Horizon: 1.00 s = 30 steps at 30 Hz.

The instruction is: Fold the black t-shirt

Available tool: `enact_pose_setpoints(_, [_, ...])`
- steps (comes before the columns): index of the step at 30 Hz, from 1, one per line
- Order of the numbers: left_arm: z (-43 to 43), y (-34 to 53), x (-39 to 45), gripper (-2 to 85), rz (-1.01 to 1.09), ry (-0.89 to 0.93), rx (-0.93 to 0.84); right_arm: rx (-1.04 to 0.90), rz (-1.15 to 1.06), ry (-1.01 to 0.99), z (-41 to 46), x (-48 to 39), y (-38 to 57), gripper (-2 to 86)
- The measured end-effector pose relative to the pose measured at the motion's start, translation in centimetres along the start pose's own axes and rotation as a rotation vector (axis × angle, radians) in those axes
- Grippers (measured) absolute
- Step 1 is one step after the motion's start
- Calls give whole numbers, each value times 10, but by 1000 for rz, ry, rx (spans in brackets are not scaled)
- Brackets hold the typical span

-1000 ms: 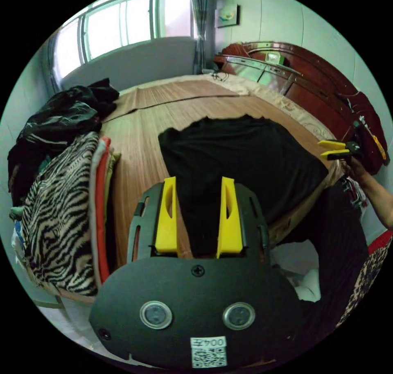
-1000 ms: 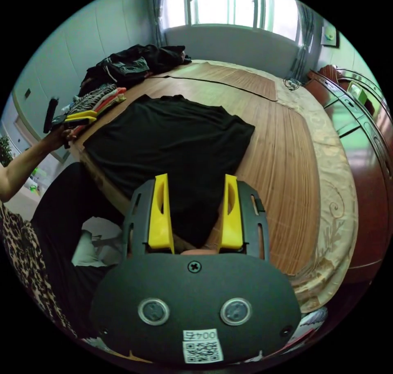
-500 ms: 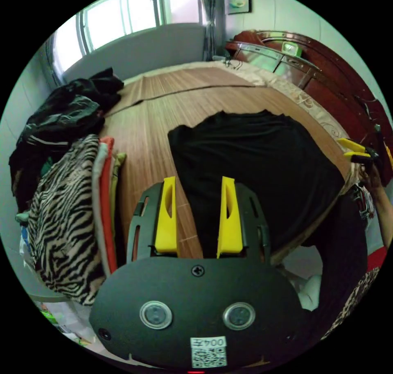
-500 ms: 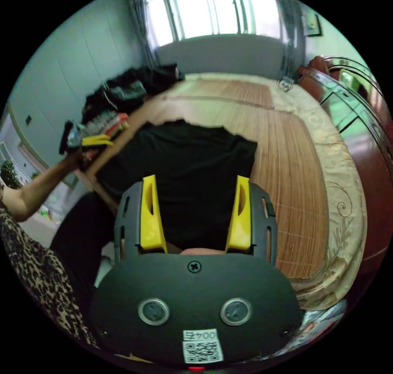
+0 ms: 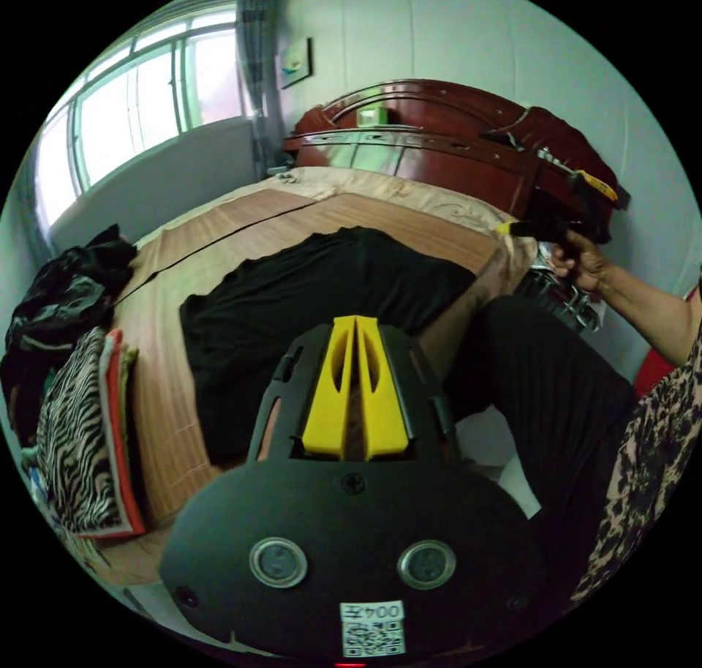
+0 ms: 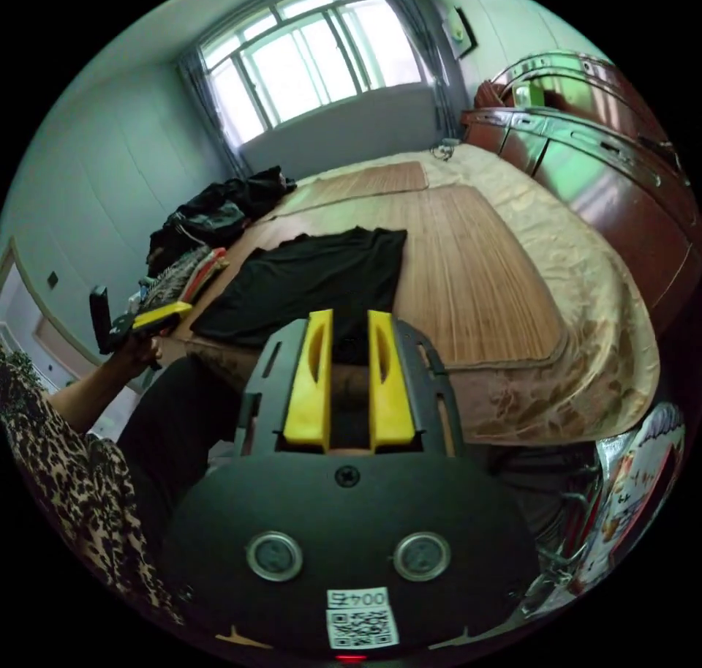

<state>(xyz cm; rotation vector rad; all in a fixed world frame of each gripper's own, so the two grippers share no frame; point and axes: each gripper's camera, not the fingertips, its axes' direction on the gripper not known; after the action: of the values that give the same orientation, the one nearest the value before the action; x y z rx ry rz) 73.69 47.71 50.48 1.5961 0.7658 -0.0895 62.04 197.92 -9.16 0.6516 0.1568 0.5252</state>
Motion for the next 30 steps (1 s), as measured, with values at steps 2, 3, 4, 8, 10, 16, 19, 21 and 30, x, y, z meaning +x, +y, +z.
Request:
enact_pose_setpoints(2, [18, -11, 18, 69, 33, 47, 5, -135, 33, -46, 23, 21, -3, 176])
enact_pose_setpoints(3, [31, -19, 30, 101, 51, 86, 3, -168, 49, -62, 29, 27, -4, 190])
enact_pose_setpoints(4, [47, -26, 42, 141, 64, 117, -17, -213, 76, -93, 39, 38, -7, 219])
enact_pose_setpoints(8, [90, -43, 81, 194, 144, 160, -70, -245, 70, -105, 54, 57, -21, 227])
enact_pose_setpoints(10, [114, -49, 109, 197, 225, 152, -88, -254, 62, -108, 58, 62, -27, 212])
enact_pose_setpoints(16, [174, -51, 170, 197, 406, 139, -176, -334, 86, -72, 71, 79, -34, 60])
enact_pose_setpoints(19, [195, -53, 188, 193, 444, 127, -196, -318, 135, -201, 60, 94, -44, 39])
enact_pose_setpoints(21, [211, -59, 205, 184, 476, 76, -202, -292, 145, -243, 47, 98, -56, 38])
enact_pose_setpoints(30, [245, -85, 230, 30, 408, -298, -152, -228, 51, -281, 8, 89, -104, 68])
